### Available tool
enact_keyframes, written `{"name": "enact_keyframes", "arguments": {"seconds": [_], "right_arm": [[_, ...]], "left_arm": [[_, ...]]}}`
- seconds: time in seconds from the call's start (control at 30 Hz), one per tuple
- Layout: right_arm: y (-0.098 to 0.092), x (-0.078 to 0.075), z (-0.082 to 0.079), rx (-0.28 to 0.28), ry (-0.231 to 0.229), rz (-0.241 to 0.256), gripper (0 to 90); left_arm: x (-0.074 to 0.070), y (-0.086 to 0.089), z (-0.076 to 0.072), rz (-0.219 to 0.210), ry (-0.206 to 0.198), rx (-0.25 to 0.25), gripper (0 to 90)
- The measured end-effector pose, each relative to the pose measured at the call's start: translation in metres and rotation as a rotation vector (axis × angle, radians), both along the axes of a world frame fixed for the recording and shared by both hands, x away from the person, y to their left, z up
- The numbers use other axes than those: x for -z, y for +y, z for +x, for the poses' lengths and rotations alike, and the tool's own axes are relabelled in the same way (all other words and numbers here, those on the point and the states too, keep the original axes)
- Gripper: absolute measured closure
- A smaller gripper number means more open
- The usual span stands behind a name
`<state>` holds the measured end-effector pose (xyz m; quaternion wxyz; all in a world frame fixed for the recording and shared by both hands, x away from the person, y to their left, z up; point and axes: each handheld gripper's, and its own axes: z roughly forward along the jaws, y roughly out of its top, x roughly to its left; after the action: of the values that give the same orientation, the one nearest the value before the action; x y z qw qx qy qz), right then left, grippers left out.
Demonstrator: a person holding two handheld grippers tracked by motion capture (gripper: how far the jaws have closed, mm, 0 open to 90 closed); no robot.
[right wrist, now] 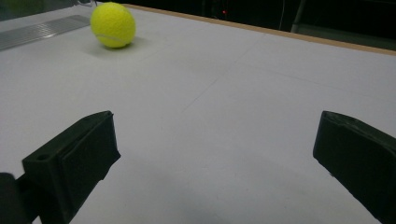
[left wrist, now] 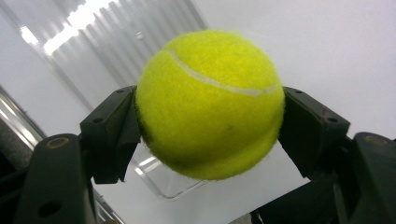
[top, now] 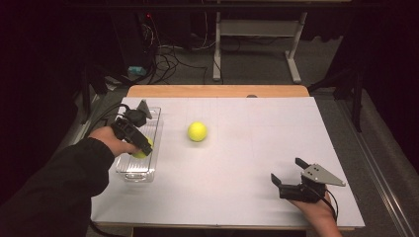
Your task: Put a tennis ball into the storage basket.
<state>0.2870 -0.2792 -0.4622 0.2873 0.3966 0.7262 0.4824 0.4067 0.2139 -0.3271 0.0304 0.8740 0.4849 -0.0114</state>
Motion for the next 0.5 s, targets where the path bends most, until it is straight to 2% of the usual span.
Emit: {"name": "enact_keyframes", "arguments": {"seconds": [0.1, 0.27, 0.33, 0.37, 0.5], "right_arm": [[0.001, 0.0, 0.0, -0.004, 0.003, -0.002, 0.0], [0.001, 0.001, 0.0, -0.005, 0.002, -0.002, 0.0], [0.001, 0.001, 0.0, -0.006, 0.002, -0.003, 0.0], [0.001, 0.001, 0.0, -0.008, 0.002, -0.002, 0.0], [0.002, 0.0, 0.001, -0.01, 0.002, -0.003, 0.0]], "left_arm": [[-0.001, 0.009, 0.006, 0.008, 0.0, -0.029, 26.8], [0.0, 0.014, 0.013, 0.011, 0.001, -0.049, 26.8], [0.0, 0.015, 0.016, 0.017, 0.006, -0.053, 26.9], [0.001, 0.013, 0.019, 0.022, -0.008, -0.057, 26.9], [0.005, 0.011, 0.029, 0.026, 0.005, -0.065, 27.1]]}}
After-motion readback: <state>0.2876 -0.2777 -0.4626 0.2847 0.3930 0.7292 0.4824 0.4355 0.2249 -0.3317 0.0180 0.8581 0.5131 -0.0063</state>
